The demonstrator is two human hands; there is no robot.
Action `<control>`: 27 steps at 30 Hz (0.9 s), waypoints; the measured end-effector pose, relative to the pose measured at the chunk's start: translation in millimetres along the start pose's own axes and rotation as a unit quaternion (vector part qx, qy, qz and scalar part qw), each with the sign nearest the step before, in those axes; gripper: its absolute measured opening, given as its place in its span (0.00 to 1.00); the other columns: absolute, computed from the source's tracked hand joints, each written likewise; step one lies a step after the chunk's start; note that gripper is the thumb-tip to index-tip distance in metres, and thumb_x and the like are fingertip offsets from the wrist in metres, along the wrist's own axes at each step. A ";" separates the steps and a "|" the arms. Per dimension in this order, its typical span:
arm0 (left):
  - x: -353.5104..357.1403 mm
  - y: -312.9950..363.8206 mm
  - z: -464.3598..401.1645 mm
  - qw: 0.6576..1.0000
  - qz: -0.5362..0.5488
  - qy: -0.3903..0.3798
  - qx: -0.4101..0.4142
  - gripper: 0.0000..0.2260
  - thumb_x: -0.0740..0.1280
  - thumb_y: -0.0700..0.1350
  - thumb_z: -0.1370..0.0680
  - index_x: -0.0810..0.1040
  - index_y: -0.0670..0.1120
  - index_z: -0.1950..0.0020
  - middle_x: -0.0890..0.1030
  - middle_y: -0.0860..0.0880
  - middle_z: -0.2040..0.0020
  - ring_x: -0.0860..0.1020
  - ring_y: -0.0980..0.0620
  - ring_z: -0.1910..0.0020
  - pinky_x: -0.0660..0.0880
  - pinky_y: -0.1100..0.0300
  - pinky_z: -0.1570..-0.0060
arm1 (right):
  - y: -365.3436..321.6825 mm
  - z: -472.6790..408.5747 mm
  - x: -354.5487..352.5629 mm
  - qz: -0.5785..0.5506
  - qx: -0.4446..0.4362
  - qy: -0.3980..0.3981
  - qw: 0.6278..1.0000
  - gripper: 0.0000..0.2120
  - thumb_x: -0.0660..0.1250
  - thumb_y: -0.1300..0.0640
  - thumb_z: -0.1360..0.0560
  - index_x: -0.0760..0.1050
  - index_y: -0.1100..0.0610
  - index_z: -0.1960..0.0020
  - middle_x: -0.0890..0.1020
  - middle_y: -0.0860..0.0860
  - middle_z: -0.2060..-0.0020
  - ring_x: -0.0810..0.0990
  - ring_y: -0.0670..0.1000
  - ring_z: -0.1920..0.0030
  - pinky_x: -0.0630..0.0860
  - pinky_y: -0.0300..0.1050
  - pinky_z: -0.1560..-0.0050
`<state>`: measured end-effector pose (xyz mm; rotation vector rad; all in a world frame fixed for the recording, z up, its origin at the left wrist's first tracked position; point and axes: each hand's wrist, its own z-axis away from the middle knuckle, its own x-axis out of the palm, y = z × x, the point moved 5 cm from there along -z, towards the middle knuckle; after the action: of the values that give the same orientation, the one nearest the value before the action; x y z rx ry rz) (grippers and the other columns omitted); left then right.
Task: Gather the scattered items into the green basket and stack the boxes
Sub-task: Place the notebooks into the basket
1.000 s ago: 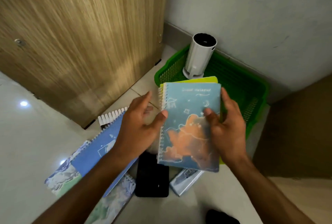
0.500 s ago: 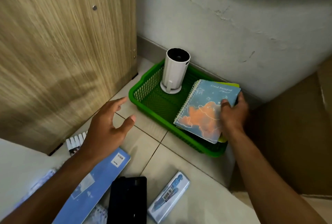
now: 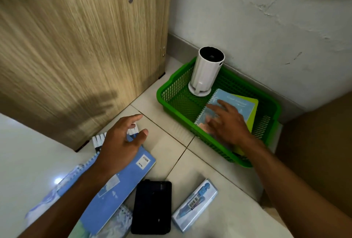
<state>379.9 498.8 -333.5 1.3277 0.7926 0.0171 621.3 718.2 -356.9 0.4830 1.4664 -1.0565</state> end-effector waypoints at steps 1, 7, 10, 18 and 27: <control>-1.4 -1.8 1.7 1.000 0.004 -0.001 -0.004 0.19 0.71 0.44 0.24 0.76 0.50 0.34 0.78 0.55 0.43 0.75 0.57 0.41 0.68 0.72 0.46 | -5.9 -6.9 6.0 0.005 -0.022 -0.036 0.999 0.24 0.64 0.41 0.21 0.68 0.41 0.26 0.63 0.49 0.23 0.58 0.53 0.23 0.57 0.52 0.27; -14.3 -3.2 8.9 1.000 0.025 0.015 -0.010 0.16 0.70 0.42 0.23 0.77 0.49 0.36 0.78 0.54 0.42 0.75 0.58 0.42 0.69 0.71 0.47 | -6.8 -26.4 9.4 0.121 -0.035 -0.020 0.992 0.22 0.59 0.33 0.23 0.72 0.39 0.33 0.66 0.47 0.26 0.62 0.53 0.26 0.60 0.57 0.30; -21.0 -4.6 10.1 0.999 0.028 0.036 -0.012 0.15 0.70 0.41 0.23 0.77 0.48 0.36 0.78 0.54 0.43 0.75 0.62 0.44 0.69 0.75 0.49 | 10.8 -18.6 4.0 0.094 0.067 0.011 0.993 0.20 0.60 0.30 0.26 0.71 0.41 0.42 0.64 0.51 0.29 0.59 0.57 0.27 0.63 0.68 0.36; -9.6 -4.6 10.1 0.999 0.031 0.025 -0.013 0.15 0.70 0.42 0.23 0.77 0.51 0.36 0.78 0.54 0.41 0.76 0.60 0.44 0.69 0.74 0.50 | 34.1 0.6 12.7 0.033 0.184 -0.122 0.975 0.35 0.57 0.27 0.27 0.49 0.34 0.24 0.51 0.54 0.22 0.51 0.64 0.23 0.57 0.69 0.29; -27.4 -5.2 8.0 0.999 0.035 0.036 -0.013 0.14 0.70 0.43 0.23 0.78 0.52 0.37 0.78 0.58 0.42 0.76 0.63 0.45 0.70 0.74 0.49 | 5.8 -3.4 8.7 0.037 0.107 -0.068 0.991 0.23 0.64 0.37 0.24 0.71 0.40 0.30 0.58 0.54 0.22 0.59 0.58 0.24 0.63 0.56 0.28</control>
<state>361.5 478.4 -324.0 1.3367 0.8038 0.1315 622.2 721.5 -367.3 0.6010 1.2131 -1.1691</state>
